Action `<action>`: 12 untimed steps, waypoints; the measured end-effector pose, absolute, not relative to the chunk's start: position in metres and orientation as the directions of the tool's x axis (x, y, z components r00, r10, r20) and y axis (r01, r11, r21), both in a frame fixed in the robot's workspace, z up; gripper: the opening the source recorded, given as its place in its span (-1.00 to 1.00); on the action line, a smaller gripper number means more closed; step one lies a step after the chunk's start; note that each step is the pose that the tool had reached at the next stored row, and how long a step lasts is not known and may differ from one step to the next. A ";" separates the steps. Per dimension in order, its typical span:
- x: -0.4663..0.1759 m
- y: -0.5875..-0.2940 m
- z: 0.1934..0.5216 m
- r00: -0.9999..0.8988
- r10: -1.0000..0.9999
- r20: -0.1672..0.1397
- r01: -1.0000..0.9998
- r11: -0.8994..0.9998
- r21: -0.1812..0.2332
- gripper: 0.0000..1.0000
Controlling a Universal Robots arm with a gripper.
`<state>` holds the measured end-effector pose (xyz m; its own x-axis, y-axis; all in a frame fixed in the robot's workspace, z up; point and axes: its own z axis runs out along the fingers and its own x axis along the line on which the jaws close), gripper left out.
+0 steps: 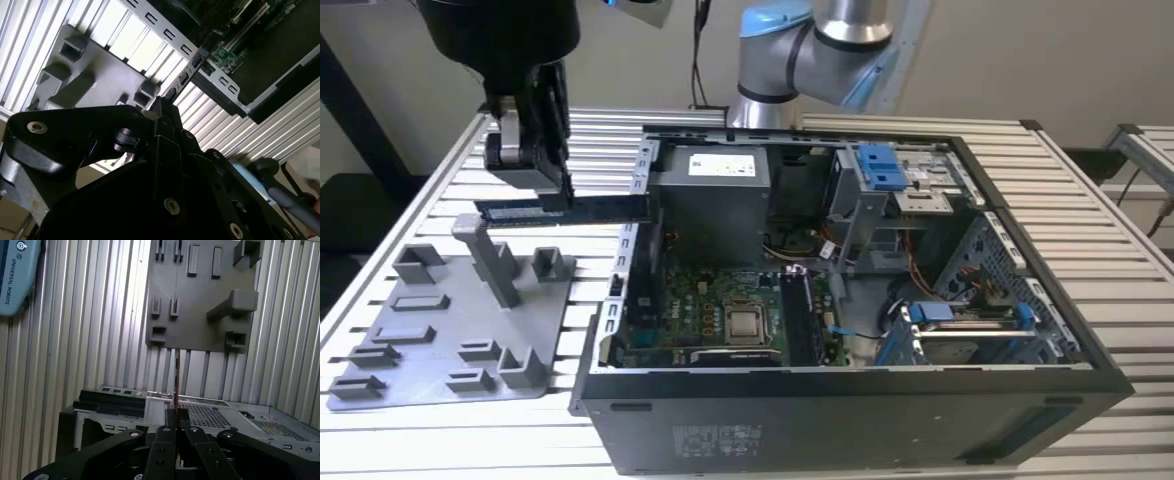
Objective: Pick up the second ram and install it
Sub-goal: 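Pick up the second ram and move it above second insertion slot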
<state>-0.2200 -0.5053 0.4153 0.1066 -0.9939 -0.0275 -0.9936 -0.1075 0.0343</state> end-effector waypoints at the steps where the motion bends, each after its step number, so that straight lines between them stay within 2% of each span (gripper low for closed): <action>1: -0.216 -0.505 0.415 0.107 -0.994 -0.027 -0.994 -0.107 0.035 -0.73; 12: -0.165 -0.505 0.415 0.106 -0.994 -0.028 -0.993 -0.107 0.039 -0.73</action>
<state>-0.1653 -0.5053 0.4154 0.1064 -0.9939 -0.0279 -0.9935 -0.1075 0.0387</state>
